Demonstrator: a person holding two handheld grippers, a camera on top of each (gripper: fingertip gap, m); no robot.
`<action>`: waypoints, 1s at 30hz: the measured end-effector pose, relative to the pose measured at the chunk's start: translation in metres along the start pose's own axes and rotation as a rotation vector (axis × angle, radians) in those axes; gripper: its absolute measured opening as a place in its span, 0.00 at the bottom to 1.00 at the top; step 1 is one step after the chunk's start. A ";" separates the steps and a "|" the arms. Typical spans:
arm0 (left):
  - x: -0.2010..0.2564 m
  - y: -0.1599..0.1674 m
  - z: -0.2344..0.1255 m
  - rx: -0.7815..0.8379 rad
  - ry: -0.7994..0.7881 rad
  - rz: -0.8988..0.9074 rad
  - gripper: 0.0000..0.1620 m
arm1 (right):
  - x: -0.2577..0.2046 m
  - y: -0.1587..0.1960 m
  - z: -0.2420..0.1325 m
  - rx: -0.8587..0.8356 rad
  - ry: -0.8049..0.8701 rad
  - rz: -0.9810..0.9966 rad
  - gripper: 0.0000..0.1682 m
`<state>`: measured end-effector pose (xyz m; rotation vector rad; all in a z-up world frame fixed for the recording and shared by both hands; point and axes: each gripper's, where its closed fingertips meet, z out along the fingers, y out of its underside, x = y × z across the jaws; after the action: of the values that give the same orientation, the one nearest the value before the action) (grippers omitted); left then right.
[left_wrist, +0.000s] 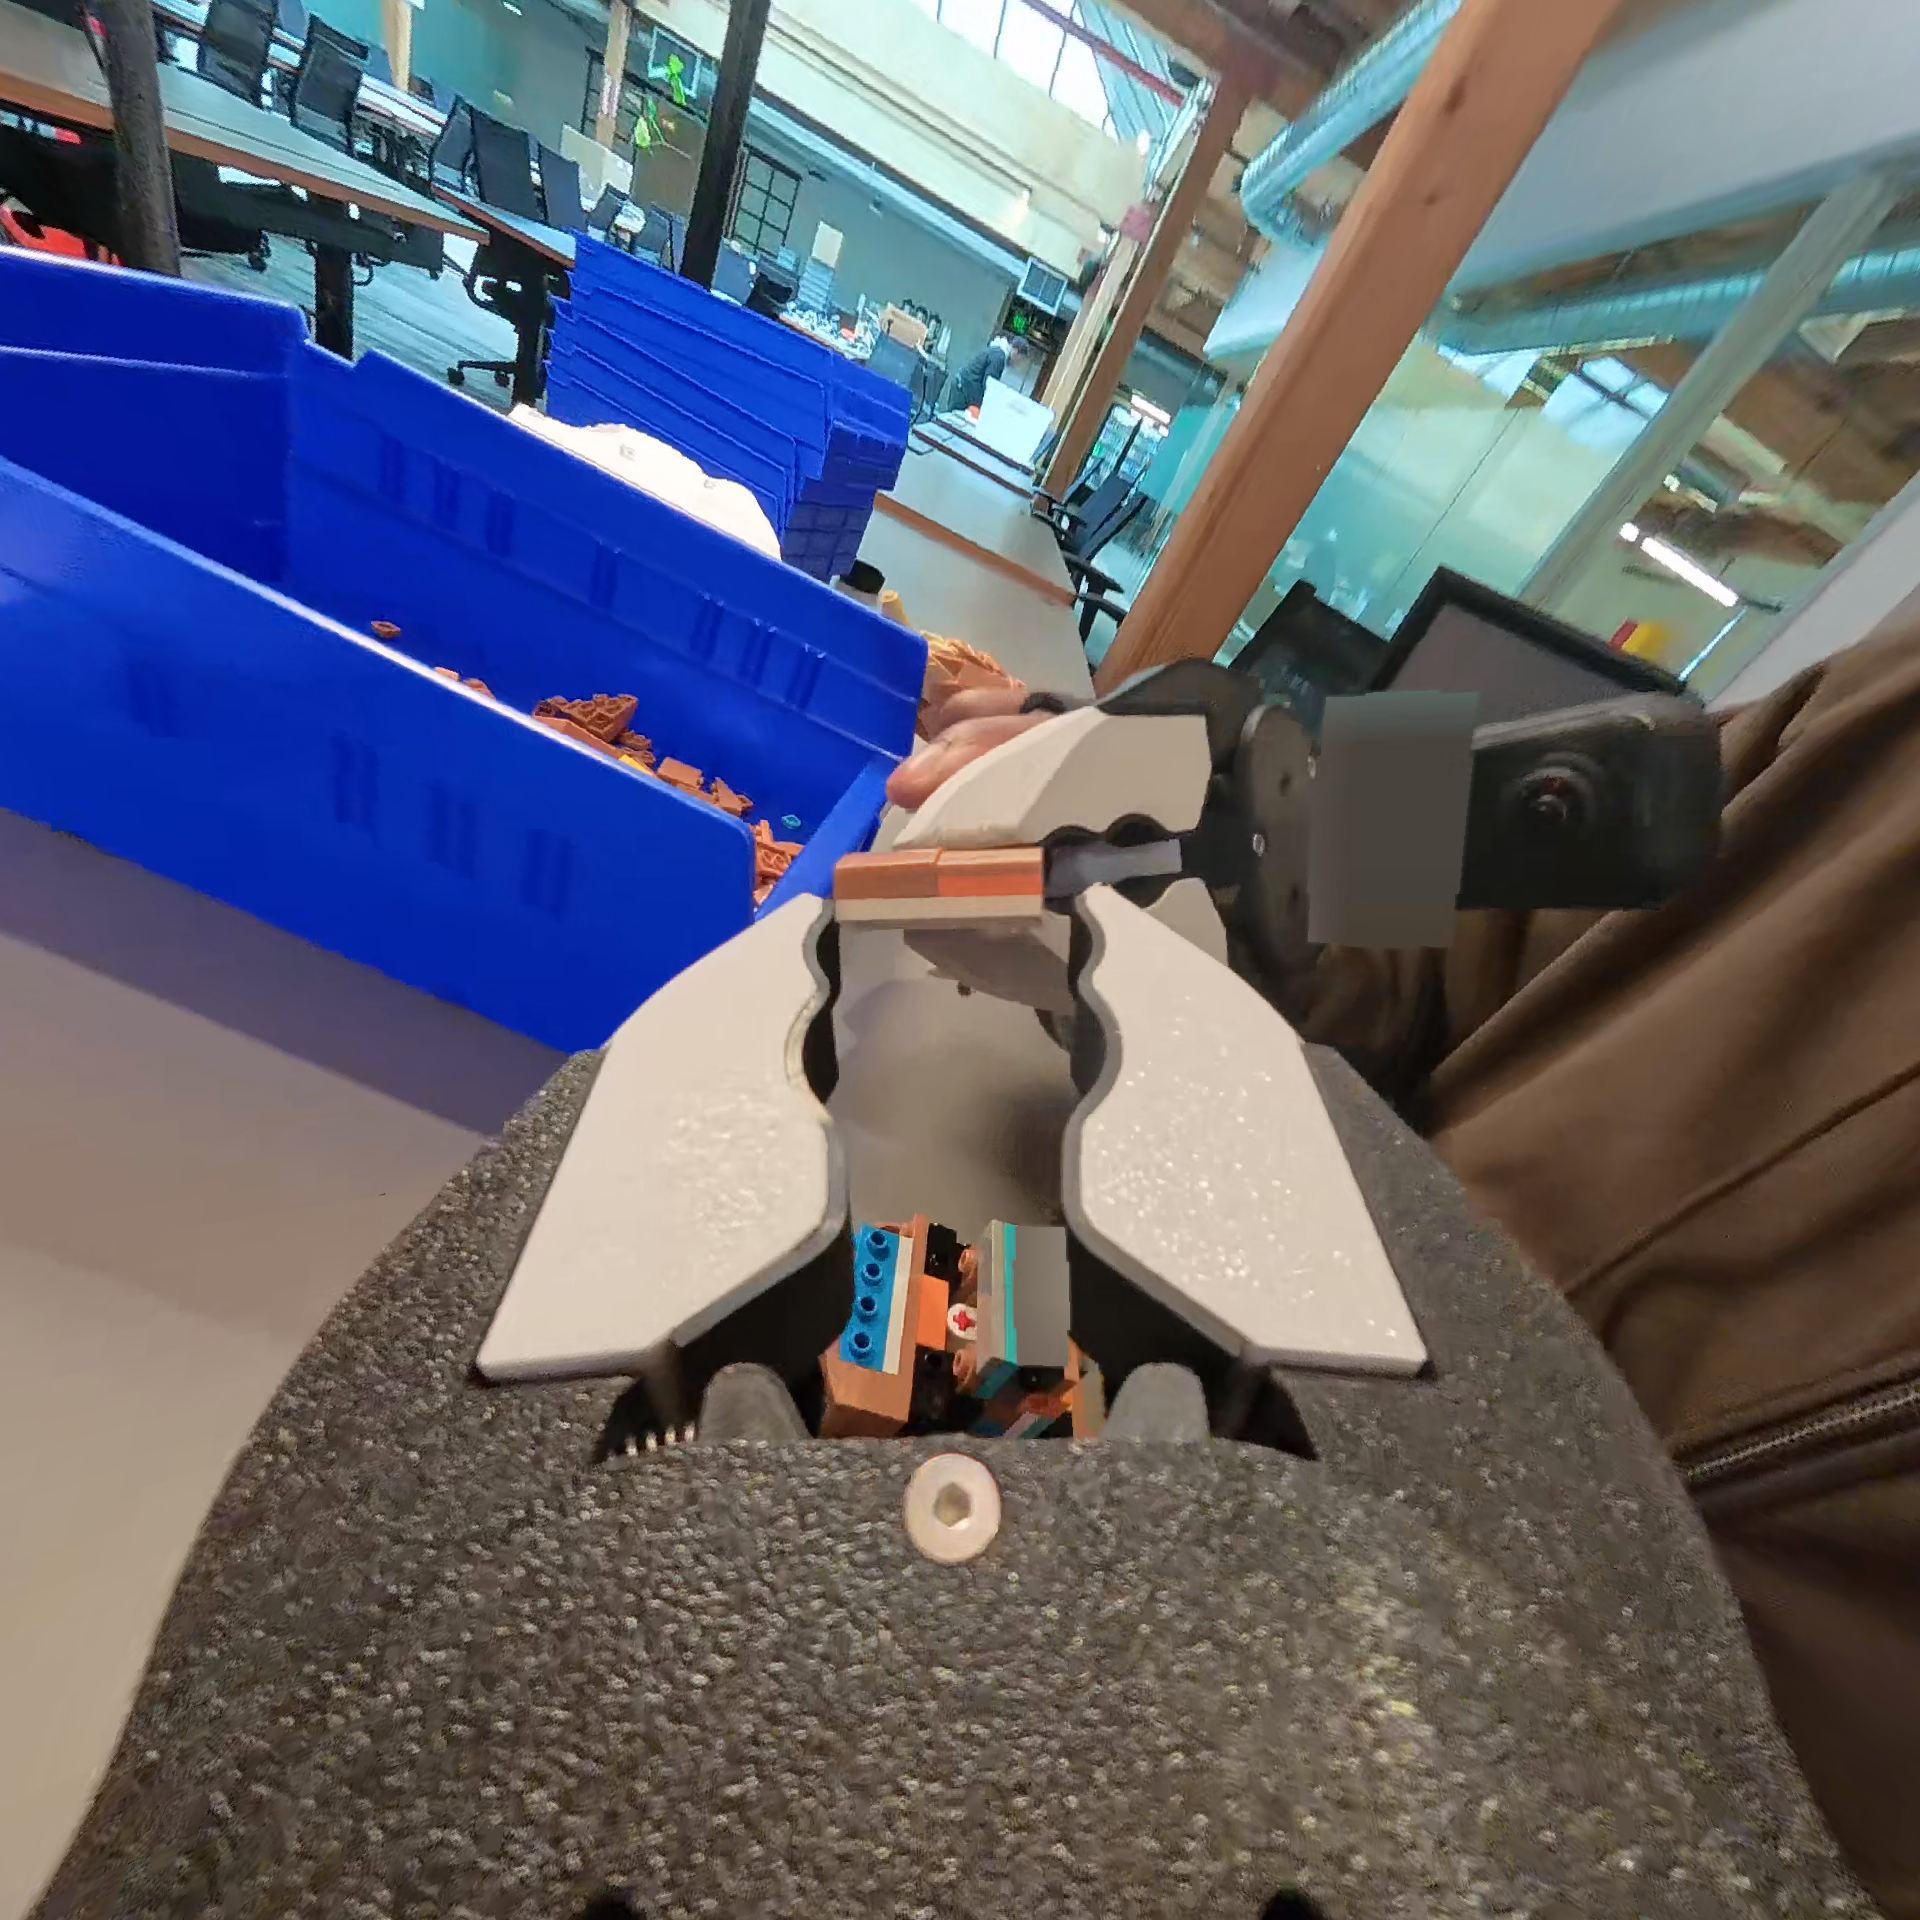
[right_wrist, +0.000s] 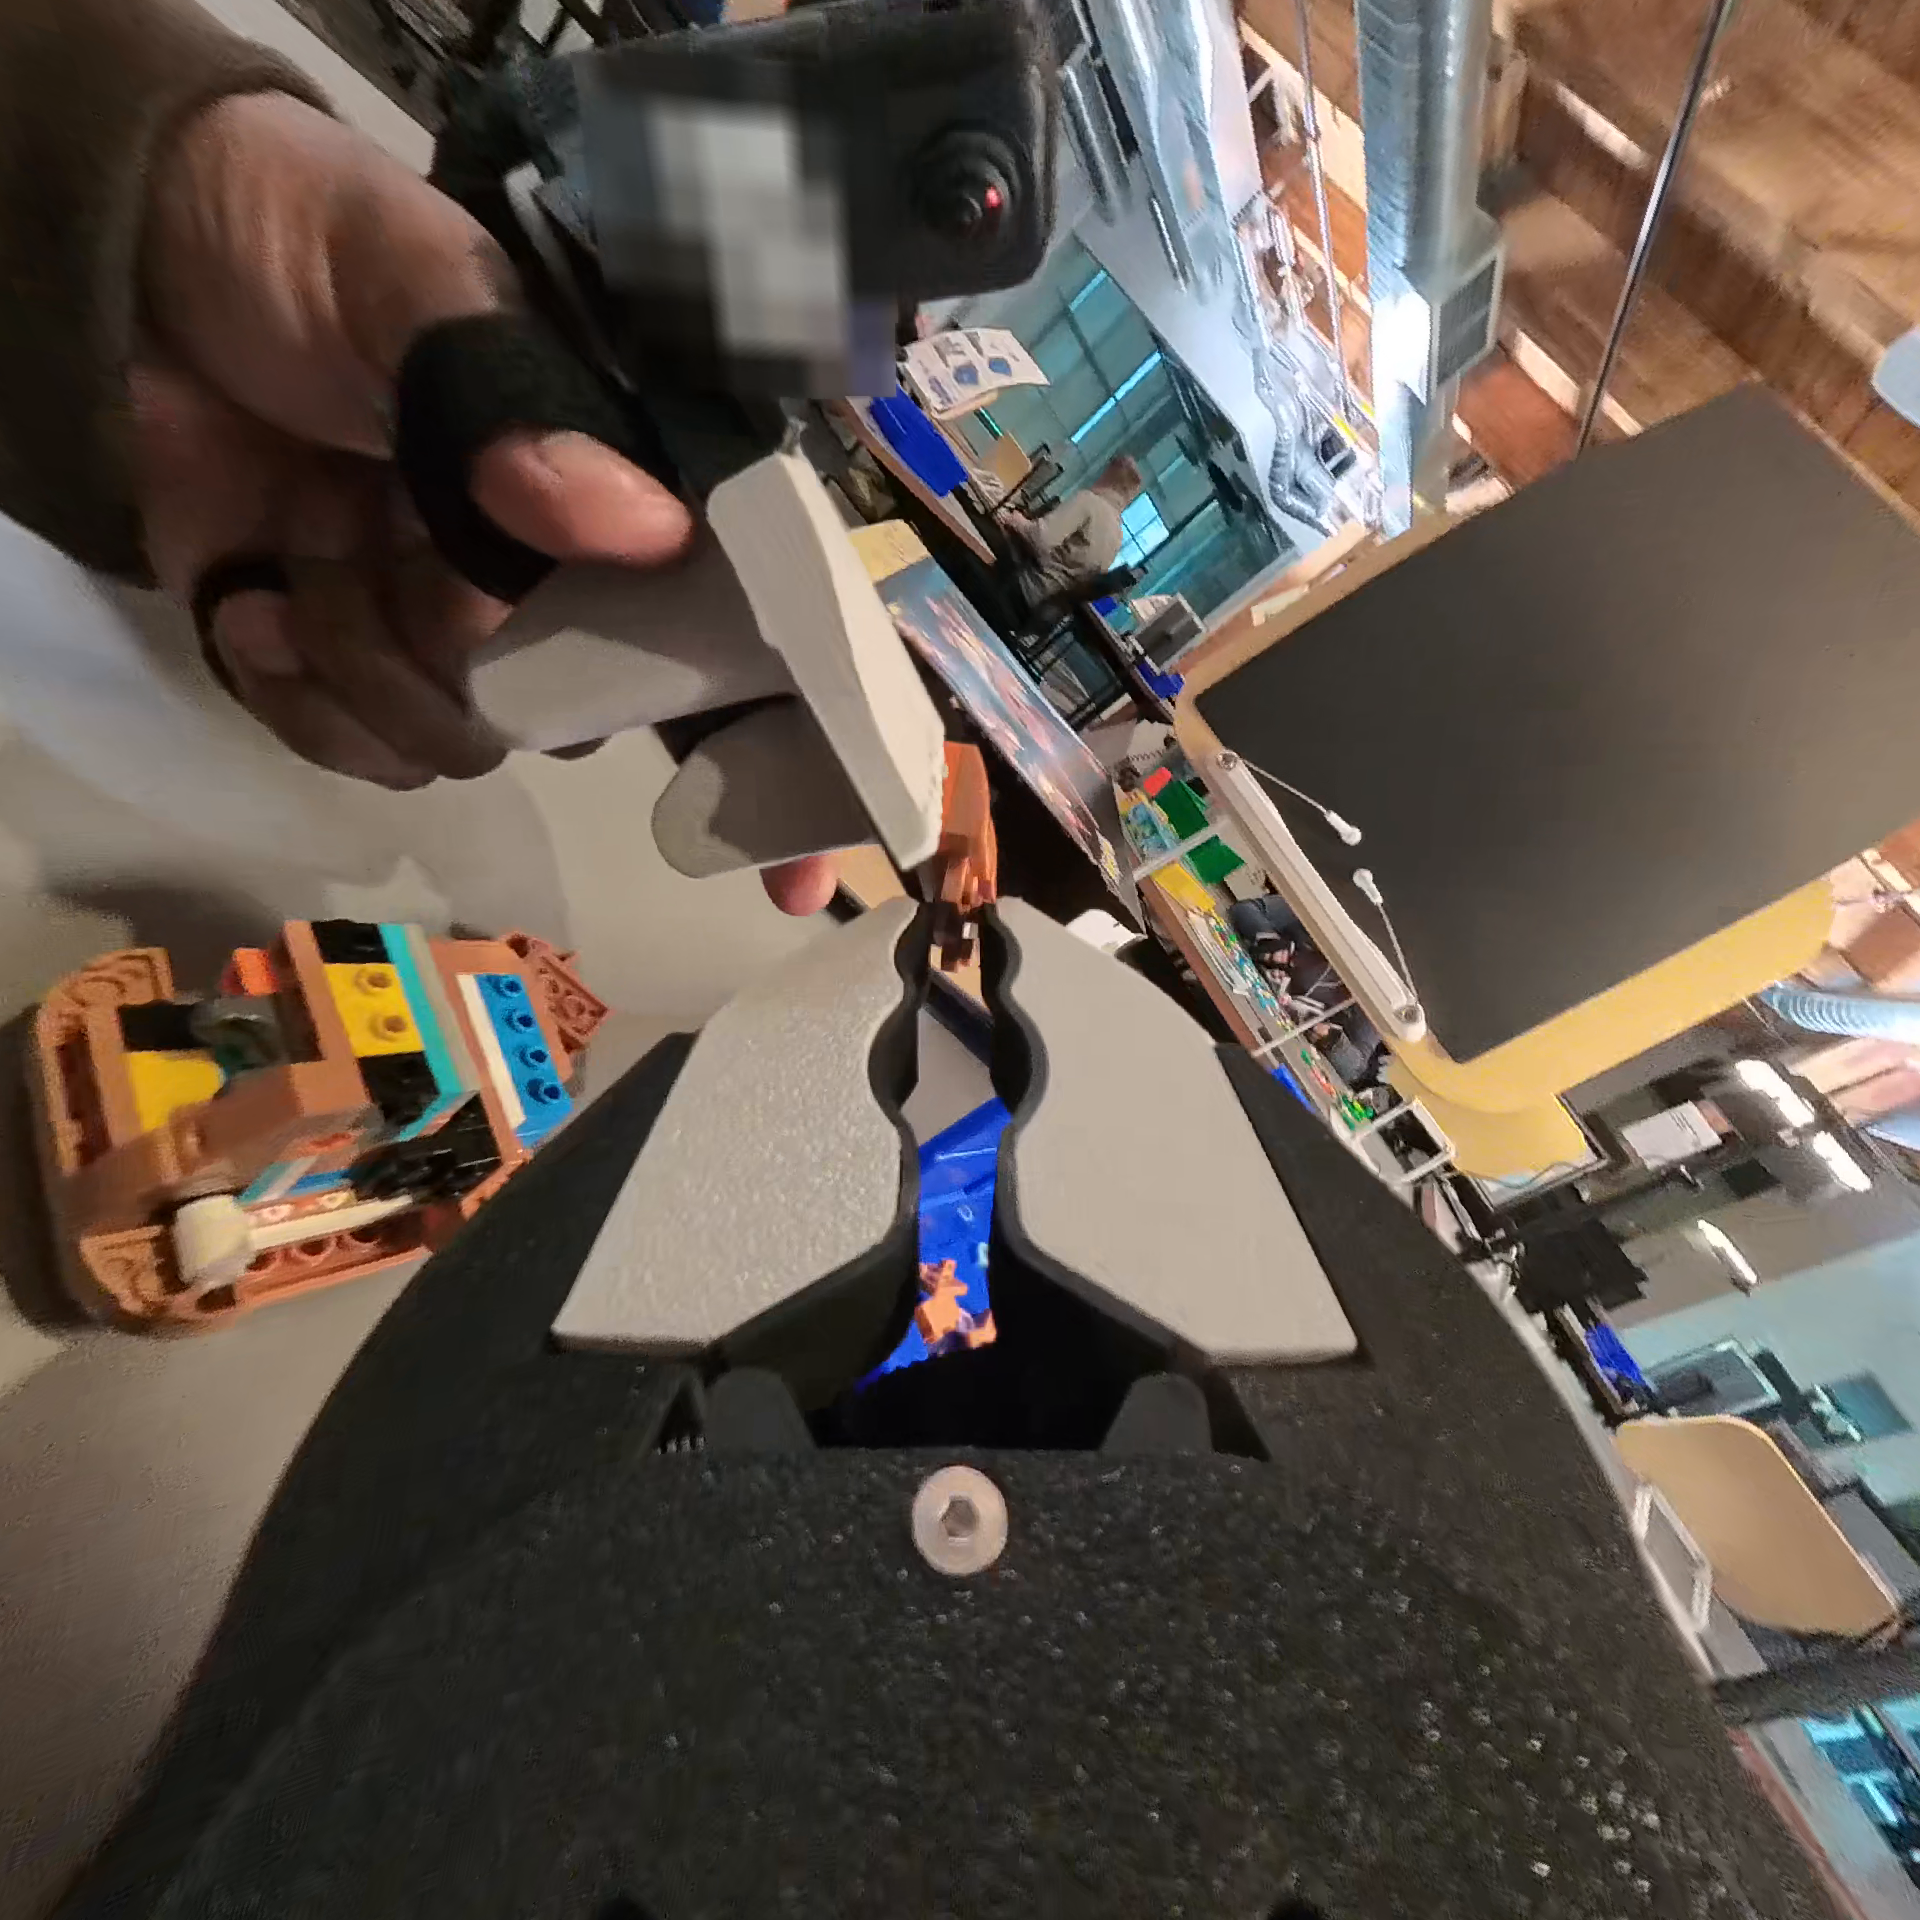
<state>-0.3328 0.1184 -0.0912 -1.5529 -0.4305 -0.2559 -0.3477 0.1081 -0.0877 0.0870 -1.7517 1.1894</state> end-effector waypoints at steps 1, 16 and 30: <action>0.000 -0.002 0.000 0.014 0.000 -0.018 0.27 | 0.001 0.000 0.001 -0.007 0.011 0.015 0.04; 0.012 0.000 0.006 0.013 0.074 -0.055 0.23 | -0.010 -0.011 -0.001 0.032 0.013 -0.188 0.13; 0.015 -0.003 0.010 0.037 0.073 -0.073 0.27 | 0.007 -0.009 0.001 -0.018 0.112 -0.102 0.07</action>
<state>-0.3215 0.1297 -0.0828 -1.4887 -0.4326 -0.3588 -0.3467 0.1056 -0.0766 0.0960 -1.6408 1.0838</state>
